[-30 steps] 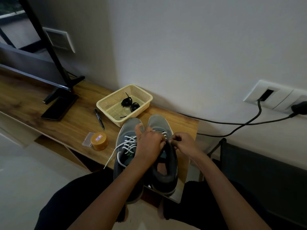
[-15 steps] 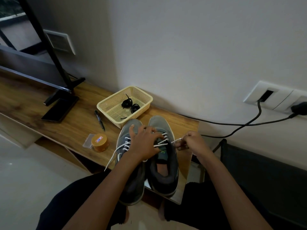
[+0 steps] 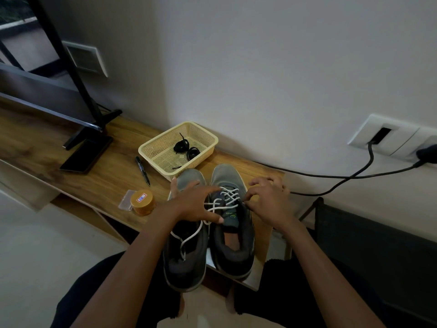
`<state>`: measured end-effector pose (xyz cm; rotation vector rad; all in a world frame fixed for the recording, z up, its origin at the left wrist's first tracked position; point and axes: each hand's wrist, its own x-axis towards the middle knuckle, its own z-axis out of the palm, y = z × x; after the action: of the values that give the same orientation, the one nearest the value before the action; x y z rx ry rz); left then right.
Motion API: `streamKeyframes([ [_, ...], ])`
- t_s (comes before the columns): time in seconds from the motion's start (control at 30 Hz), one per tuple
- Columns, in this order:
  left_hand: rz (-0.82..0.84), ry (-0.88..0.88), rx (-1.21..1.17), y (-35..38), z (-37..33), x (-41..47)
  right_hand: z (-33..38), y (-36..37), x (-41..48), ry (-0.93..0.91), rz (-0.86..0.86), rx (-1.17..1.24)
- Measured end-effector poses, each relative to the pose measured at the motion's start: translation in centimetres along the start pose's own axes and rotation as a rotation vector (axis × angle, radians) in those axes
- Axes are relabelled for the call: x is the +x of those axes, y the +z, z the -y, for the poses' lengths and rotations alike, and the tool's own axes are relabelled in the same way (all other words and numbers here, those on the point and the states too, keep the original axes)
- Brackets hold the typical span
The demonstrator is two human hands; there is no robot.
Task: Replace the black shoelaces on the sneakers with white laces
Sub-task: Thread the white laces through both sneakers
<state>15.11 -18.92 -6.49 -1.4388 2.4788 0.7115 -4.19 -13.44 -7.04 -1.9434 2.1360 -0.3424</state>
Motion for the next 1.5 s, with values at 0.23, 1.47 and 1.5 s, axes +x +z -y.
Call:
streamKeyframes([
  [0.23, 0.025, 0.001, 0.008, 0.2, 0.2, 0.4, -2.0, -1.3, 0.0, 0.299, -0.156, -0.062],
  [1.47, -0.138, -0.003, -0.283, -0.3, 0.4, 0.3, 0.1, -0.7, 0.1, 0.018, 0.128, 0.06],
  [1.5, -0.18, -0.01, -0.272, -0.3, 0.5, 0.4, 0.1, -0.6, 0.1, 0.016, 0.133, 0.054],
])
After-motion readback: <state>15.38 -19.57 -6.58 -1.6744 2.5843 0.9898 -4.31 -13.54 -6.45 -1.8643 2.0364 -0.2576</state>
